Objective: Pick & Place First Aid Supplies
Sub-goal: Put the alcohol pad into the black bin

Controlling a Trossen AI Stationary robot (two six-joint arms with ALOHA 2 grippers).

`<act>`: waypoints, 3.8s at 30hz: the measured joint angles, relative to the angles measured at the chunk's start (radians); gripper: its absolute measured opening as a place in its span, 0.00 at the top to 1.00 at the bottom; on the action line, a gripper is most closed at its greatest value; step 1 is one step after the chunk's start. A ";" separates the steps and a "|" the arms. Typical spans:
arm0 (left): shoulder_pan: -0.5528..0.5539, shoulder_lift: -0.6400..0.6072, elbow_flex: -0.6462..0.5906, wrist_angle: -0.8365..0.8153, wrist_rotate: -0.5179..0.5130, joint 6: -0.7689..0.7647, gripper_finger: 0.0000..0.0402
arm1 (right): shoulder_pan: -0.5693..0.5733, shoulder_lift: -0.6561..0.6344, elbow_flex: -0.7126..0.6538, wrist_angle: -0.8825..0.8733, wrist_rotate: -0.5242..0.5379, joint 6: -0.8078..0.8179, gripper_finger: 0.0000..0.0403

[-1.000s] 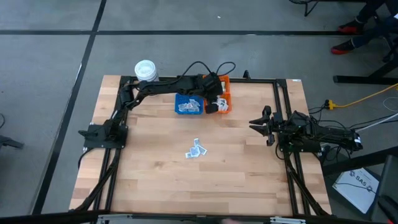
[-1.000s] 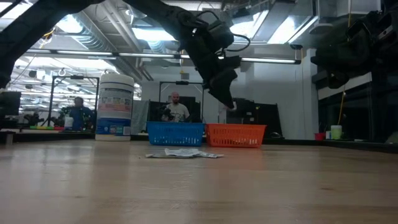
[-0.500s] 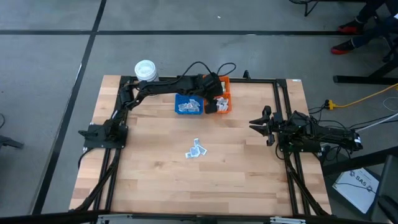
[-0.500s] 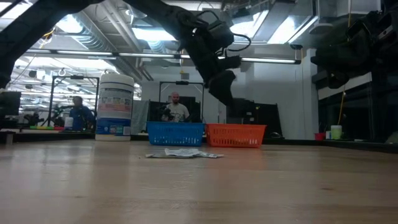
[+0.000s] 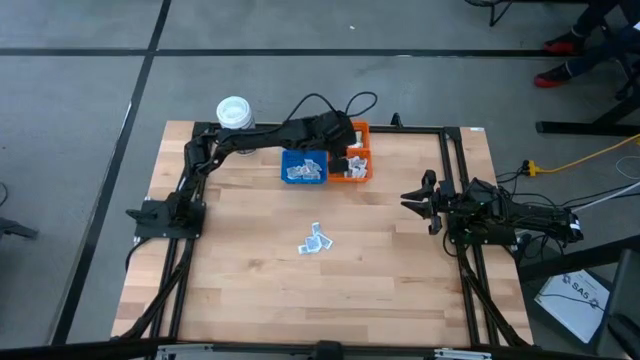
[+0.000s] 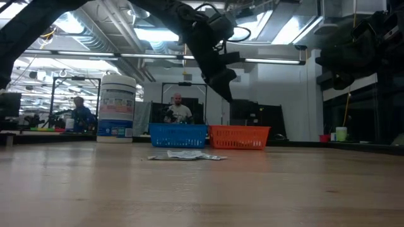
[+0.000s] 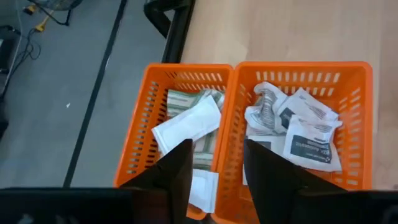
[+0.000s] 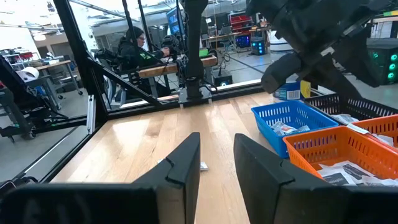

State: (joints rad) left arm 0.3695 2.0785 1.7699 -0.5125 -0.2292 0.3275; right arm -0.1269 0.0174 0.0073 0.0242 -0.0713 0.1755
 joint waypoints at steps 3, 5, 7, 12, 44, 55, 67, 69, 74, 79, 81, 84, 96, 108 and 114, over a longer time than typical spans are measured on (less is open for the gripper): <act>0.000 -0.002 0.000 -0.005 -0.012 -0.001 0.69 | 0.000 0.000 0.000 0.000 0.000 0.000 0.75; 0.000 -0.006 0.000 -0.007 -0.019 -0.003 0.71 | 0.000 0.000 0.000 0.000 0.000 0.000 0.75; 0.000 -0.007 0.000 -0.007 -0.020 -0.005 0.73 | 0.000 0.000 0.000 0.000 0.000 0.000 0.75; 0.000 -0.007 0.000 0.002 -0.038 -0.011 0.75 | 0.000 0.000 0.000 0.000 0.000 0.000 0.75; -0.160 -0.391 -0.434 0.146 -0.049 -0.074 0.95 | 0.000 0.000 0.000 0.000 0.000 0.000 0.75; -0.391 -0.408 -0.434 -0.116 -0.064 -0.087 0.88 | 0.000 0.000 0.000 0.000 0.000 0.000 0.75; -0.574 -0.405 -0.434 -0.238 -0.083 -0.185 0.76 | 0.000 0.000 0.000 0.000 0.000 0.000 0.75; -0.591 -0.405 -0.434 -0.238 -0.084 -0.187 0.74 | 0.000 0.000 0.000 0.000 0.000 0.000 0.75; -0.626 -0.395 -0.433 -0.229 -0.036 -0.224 0.68 | 0.000 0.000 0.000 0.000 0.000 0.000 0.75; -0.657 -0.372 -0.439 -0.199 -0.013 -0.289 0.64 | 0.000 0.000 0.000 0.000 0.000 0.000 0.75; -0.664 -0.351 -0.442 -0.205 0.000 -0.318 0.64 | 0.000 0.000 0.000 0.000 0.000 0.000 0.75; -0.663 -0.300 -0.441 -0.192 0.017 -0.313 0.63 | 0.000 0.000 0.000 0.000 0.000 0.000 0.75; -0.611 -0.155 -0.441 -0.080 0.093 -0.266 0.63 | 0.000 0.000 0.000 0.000 0.000 0.000 0.75; -0.532 -0.069 -0.441 -0.061 0.175 -0.237 0.63 | 0.000 0.000 0.000 0.000 0.000 0.000 0.75; -0.513 -0.053 -0.438 -0.034 0.214 -0.262 0.63 | 0.000 0.000 0.000 0.000 0.000 0.000 0.75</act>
State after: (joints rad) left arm -0.1438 2.0258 1.3323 -0.5462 -0.0153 0.0650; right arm -0.1269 0.0175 0.0073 0.0242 -0.0711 0.1755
